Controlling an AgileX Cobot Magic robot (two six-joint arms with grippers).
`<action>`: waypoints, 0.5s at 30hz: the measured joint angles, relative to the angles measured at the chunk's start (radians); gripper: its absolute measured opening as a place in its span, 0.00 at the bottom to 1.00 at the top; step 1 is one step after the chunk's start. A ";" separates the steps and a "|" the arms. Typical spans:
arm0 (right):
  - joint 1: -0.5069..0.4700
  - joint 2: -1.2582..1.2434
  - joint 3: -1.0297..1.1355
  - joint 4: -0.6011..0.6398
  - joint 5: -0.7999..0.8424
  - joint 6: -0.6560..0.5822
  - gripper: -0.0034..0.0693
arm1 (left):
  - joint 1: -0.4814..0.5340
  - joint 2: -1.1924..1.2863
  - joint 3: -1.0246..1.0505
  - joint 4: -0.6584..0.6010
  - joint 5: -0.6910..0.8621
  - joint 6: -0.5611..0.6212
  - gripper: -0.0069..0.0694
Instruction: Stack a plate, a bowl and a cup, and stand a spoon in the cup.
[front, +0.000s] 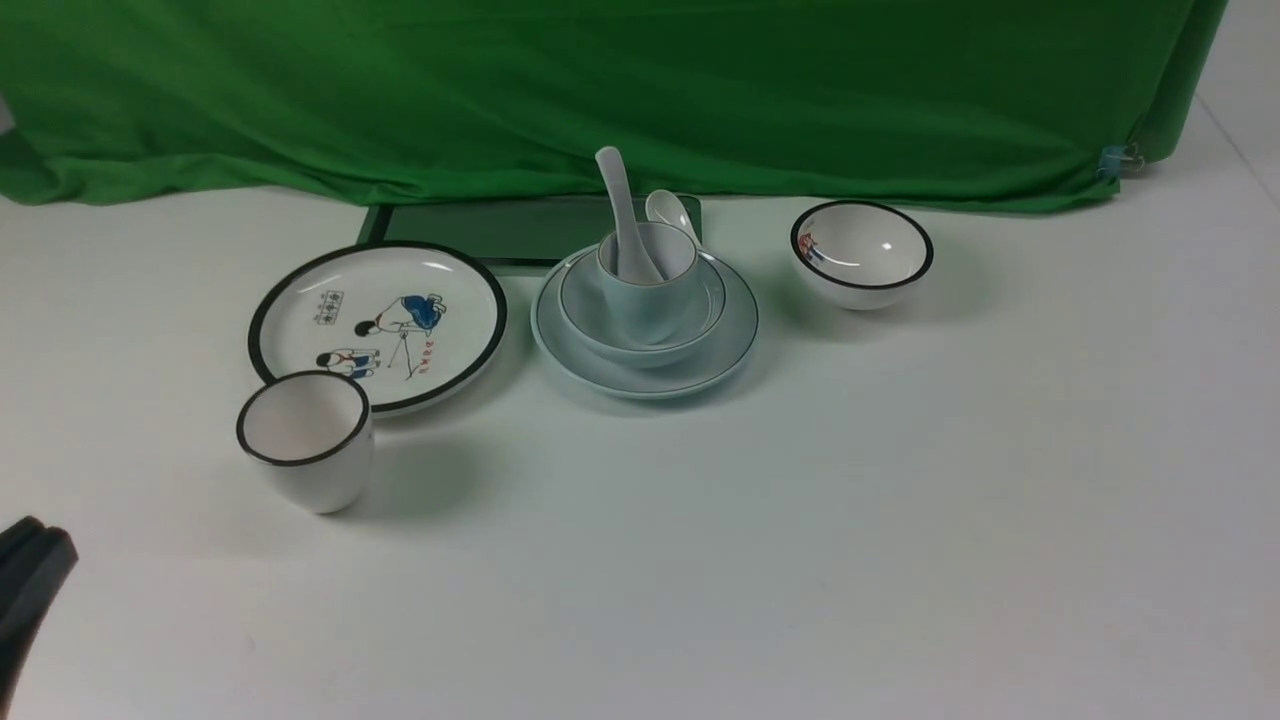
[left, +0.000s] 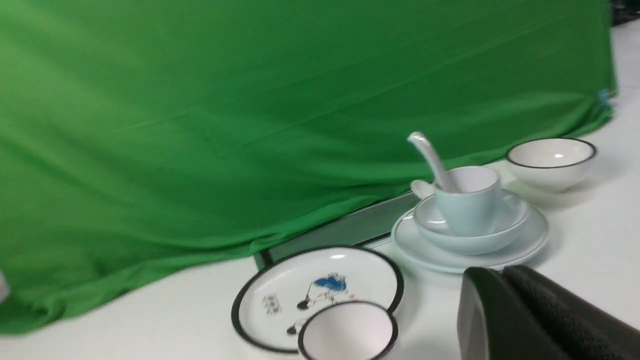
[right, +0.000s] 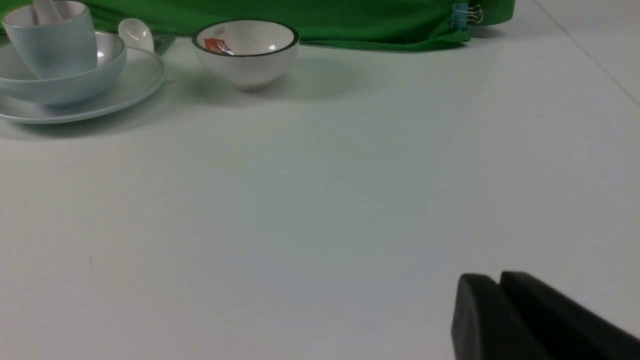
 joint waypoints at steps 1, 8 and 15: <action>0.000 0.000 0.000 0.000 0.000 0.000 0.16 | 0.005 -0.008 0.005 0.000 -0.001 -0.018 0.05; 0.000 0.000 0.000 0.001 0.002 0.000 0.18 | 0.145 -0.027 0.136 -0.051 0.100 -0.211 0.05; -0.001 0.000 0.000 0.001 0.002 0.000 0.20 | 0.147 -0.027 0.141 -0.085 0.136 -0.130 0.05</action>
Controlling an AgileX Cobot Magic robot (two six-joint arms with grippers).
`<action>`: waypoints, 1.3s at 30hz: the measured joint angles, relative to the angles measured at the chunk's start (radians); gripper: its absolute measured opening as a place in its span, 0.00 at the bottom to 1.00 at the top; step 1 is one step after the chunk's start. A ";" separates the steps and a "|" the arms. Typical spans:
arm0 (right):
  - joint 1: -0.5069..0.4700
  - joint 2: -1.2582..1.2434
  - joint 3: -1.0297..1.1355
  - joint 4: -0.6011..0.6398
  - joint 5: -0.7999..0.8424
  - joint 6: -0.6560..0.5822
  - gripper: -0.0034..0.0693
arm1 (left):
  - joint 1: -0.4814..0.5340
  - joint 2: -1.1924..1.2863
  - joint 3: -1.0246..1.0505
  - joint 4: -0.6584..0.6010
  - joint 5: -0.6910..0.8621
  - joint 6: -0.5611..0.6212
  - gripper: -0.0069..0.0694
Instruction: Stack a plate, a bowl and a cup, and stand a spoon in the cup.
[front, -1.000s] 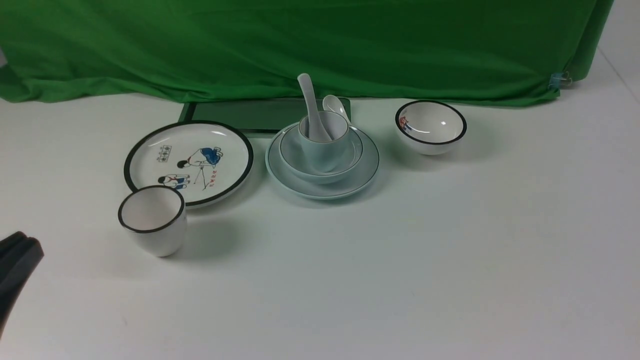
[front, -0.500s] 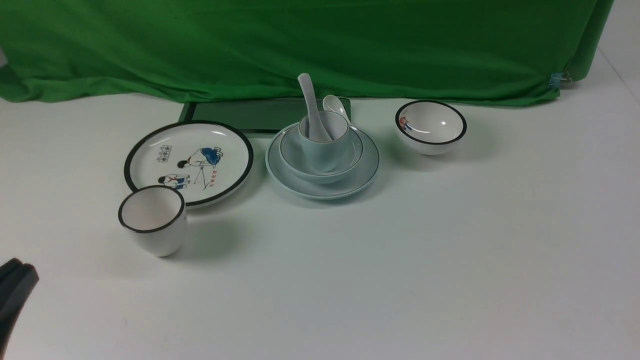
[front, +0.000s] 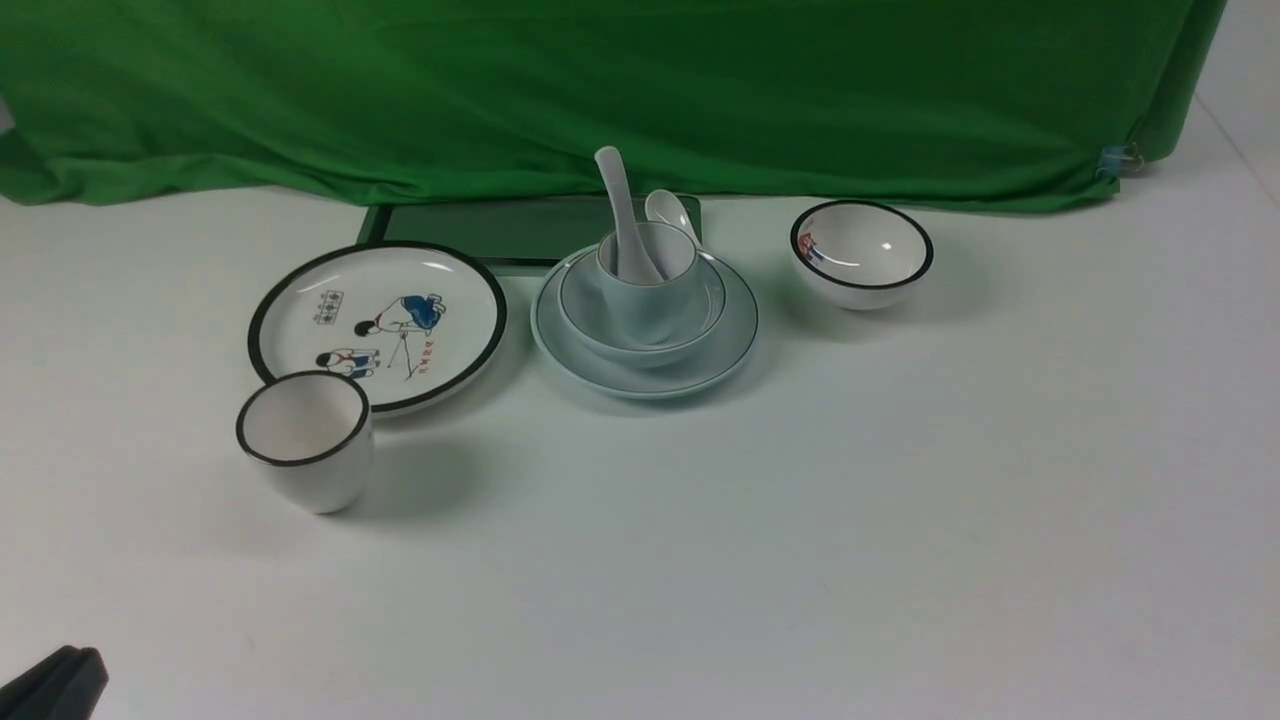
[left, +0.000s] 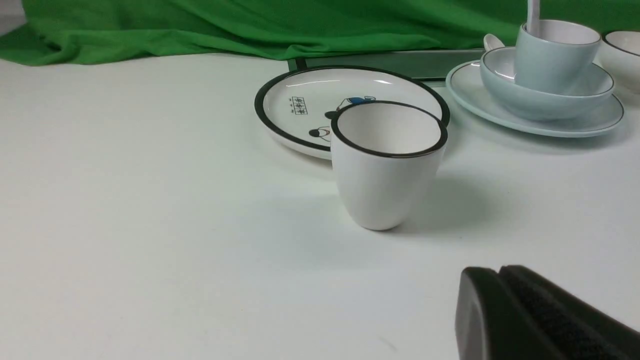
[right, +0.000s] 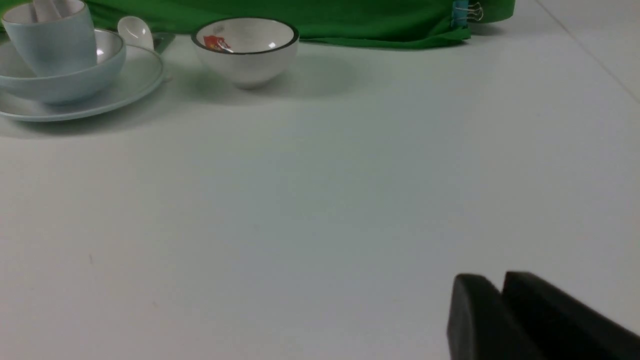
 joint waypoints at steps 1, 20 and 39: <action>0.000 0.000 0.000 0.000 0.000 0.000 0.21 | 0.000 0.000 0.000 0.000 -0.001 0.006 0.05; -0.005 0.000 0.000 0.000 0.000 0.000 0.27 | 0.000 0.000 0.000 0.000 -0.005 0.024 0.05; -0.005 0.000 0.000 0.001 0.000 0.000 0.34 | 0.000 0.000 0.000 0.000 -0.005 0.026 0.05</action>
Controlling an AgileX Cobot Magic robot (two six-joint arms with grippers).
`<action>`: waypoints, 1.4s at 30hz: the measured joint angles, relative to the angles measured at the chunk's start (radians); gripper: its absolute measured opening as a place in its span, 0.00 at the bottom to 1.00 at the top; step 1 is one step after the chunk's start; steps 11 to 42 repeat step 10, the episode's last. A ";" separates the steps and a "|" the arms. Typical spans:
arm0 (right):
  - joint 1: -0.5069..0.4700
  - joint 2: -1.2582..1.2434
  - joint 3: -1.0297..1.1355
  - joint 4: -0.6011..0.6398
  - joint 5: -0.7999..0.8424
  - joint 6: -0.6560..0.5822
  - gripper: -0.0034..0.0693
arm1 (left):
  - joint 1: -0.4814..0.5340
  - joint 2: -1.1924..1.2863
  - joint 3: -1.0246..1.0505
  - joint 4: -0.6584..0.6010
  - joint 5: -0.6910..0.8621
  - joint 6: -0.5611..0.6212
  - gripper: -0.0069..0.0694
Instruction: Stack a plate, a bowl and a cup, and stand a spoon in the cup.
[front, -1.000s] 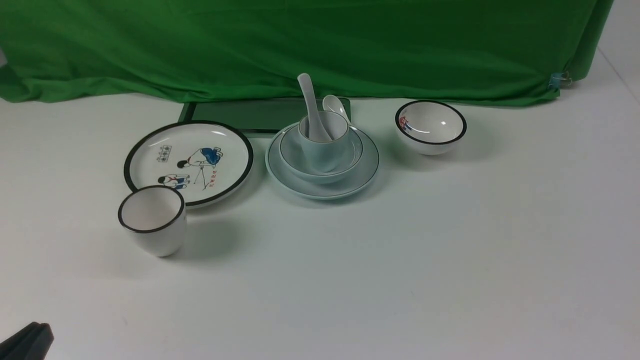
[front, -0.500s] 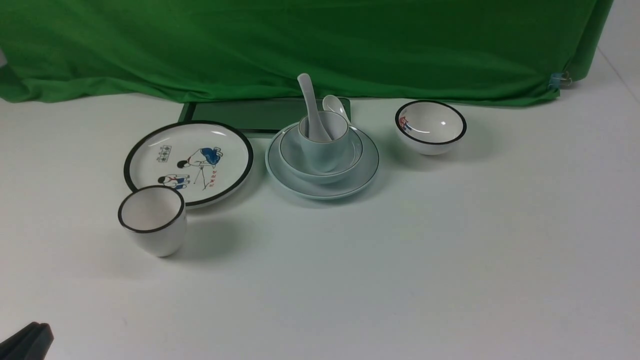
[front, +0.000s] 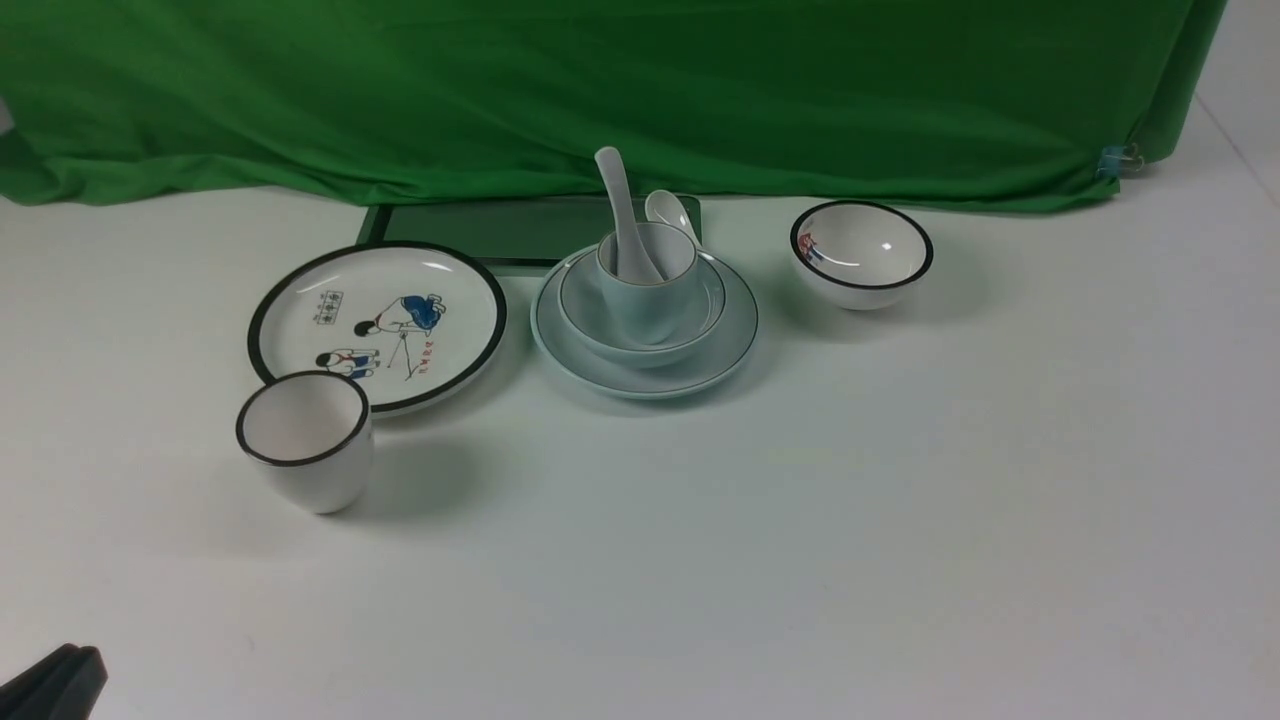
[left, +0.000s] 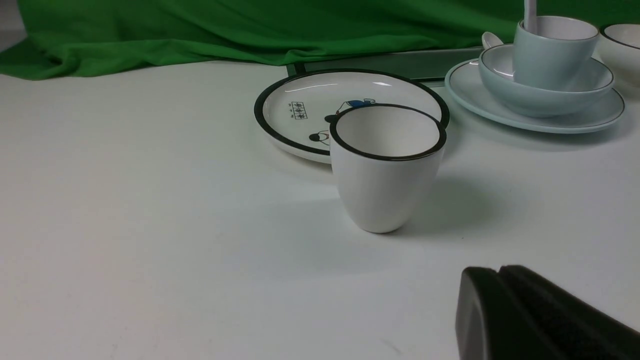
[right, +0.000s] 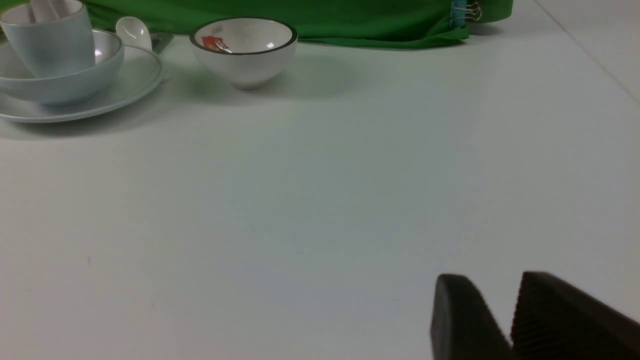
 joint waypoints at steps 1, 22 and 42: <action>0.000 0.000 0.000 0.000 0.000 0.000 0.34 | 0.000 0.000 0.000 0.000 0.000 0.000 0.05; 0.000 0.000 0.000 0.000 0.000 0.000 0.37 | 0.000 0.000 0.000 0.000 0.000 0.000 0.05; 0.000 0.000 0.000 0.000 0.000 0.000 0.37 | 0.000 0.000 0.000 0.000 0.000 0.000 0.05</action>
